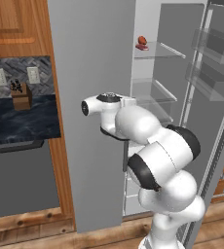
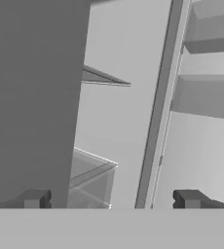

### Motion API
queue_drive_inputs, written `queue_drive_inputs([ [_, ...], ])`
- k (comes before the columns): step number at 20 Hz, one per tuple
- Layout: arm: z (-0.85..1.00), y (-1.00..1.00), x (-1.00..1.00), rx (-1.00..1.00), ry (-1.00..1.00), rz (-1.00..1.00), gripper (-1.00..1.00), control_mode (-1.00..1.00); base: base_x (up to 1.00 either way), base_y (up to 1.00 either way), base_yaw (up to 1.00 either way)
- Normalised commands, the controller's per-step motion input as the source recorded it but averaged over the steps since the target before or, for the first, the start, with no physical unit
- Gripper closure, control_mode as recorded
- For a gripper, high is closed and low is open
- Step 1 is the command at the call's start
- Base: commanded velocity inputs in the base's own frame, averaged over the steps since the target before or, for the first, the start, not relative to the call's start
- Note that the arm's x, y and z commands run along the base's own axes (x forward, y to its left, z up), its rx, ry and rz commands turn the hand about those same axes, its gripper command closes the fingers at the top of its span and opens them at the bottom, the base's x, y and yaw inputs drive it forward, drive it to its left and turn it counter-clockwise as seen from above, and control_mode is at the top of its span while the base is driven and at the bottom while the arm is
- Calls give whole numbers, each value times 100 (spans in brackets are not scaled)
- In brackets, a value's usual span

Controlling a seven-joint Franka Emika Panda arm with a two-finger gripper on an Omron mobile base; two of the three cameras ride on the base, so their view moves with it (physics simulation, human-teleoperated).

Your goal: Pick up the frozen steak from the freezer, place it on any shelf in the fridge, and close the fridge and freezer doors when done.

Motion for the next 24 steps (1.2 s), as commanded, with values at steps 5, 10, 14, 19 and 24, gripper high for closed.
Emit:
queue_drive_inputs([
  [5, 18, 0, 11, 2, 4, 0, -100, -100, 0, 0, 0],
  [10, 73, -2, -81, 4, 4, 0, -100, -100, 0, 0, 0],
  [14, 71, 0, -100, 2, 2, 0, -100, -100, 0, 0, 0],
  [19, 31, -35, -100, 5, 0, 1, -100, -100, 0, 0, 0],
  [24, 1, -73, -100, 7, 0, 17, -100, -100, 0, 0, 0],
])
